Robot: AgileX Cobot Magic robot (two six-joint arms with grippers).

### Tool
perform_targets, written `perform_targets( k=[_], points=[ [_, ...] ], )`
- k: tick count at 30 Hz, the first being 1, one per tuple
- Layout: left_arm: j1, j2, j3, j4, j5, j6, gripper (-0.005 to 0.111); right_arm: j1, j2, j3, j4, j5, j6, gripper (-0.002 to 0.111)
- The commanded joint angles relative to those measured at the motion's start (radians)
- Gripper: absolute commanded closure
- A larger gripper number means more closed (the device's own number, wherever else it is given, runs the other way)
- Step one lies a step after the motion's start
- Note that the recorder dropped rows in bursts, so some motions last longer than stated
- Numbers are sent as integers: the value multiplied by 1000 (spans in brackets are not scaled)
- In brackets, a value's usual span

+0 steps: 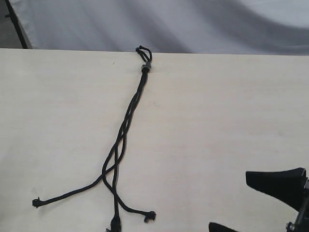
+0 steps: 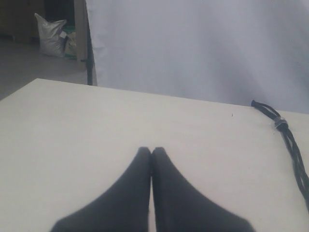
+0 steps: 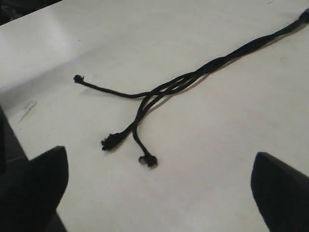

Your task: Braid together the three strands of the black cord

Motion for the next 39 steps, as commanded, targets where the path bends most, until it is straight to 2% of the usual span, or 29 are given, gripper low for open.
perform_targets(
  k=[1, 3, 4, 13, 16, 23, 27, 30, 36, 39],
  points=[
    [0, -4, 3, 3, 1, -7, 106, -6, -37, 74, 505, -179, -565, 13],
    [0, -4, 3, 3, 1, -7, 106, -6, -45, 110, 691, -258, -753, 13],
    [0, -4, 3, 3, 1, -7, 106, -6, -45, 117, 697, -266, -783, 13],
    [0, -4, 3, 3, 1, -7, 106, -17, -88, 127, 697, -266, -794, 13],
    [0, -4, 3, 3, 1, -7, 106, -132, -146, 127, 697, -273, -794, 13],
    [0, -4, 3, 3, 1, -7, 106, -658, -302, 127, 697, -401, -762, 13],
    [0, -4, 3, 3, 1, -7, 106, -837, -397, 127, 697, -347, -759, 13],
    [0, -4, 3, 3, 1, -7, 106, -882, -447, 127, 697, -232, -764, 13],
    [0, -4, 3, 3, 1, -7, 106, -864, -479, 127, 690, -11, -801, 13],
    [0, -4, 3, 3, 1, -4, 106, -864, -479, 127, 695, 22, -803, 13]
  ],
)
